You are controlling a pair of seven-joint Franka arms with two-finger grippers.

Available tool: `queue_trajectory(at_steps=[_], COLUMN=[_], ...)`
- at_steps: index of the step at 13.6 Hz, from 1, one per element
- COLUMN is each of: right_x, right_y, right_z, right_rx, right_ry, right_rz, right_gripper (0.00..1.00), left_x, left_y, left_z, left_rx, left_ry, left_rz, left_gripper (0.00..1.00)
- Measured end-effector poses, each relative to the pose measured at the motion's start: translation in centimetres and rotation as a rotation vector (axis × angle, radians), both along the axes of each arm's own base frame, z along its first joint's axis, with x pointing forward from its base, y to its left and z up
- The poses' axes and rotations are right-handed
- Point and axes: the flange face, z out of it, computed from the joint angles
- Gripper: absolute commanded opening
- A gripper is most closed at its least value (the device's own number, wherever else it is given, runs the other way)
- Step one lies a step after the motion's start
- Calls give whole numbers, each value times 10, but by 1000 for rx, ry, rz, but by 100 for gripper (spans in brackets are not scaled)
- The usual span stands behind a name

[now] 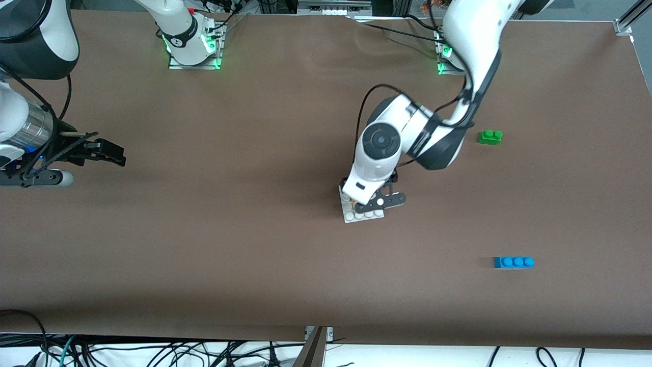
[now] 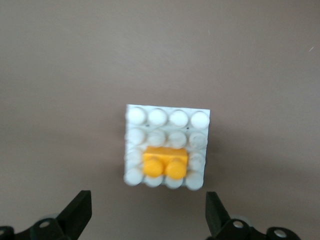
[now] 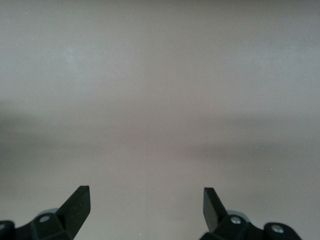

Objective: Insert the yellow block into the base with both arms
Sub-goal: 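Open the left gripper and lift it away from the plate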

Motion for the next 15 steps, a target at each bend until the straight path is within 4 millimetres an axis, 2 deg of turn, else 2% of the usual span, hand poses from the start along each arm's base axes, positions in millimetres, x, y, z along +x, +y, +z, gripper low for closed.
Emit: queue_trajectory(at_steps=[1,3,7,9,12,15], right_x=[0,0,0,0,0,0], right_y=[0,0,-1,-1,-1,-1], right_z=[0,1,1,1,1,1], right_rx=[0,0,0,0,0,0], right_ry=[-1,-1,-2,-2,-2,-1], right_rz=[0,1,5,6,6,6], right_gripper=[100,100,100,100,100,100], left_x=[-1,-3,3,9,17,2], left_y=[13,44,134,188,260,305], left_z=[30,74,143,167,189,203], left_rx=[11,37,55,49,1,-30], left_ry=[0,19,55,67,59,52], left_rz=[13,37,-16,-53,-141,-233], left_gripper=[100,100,100,100,100,100])
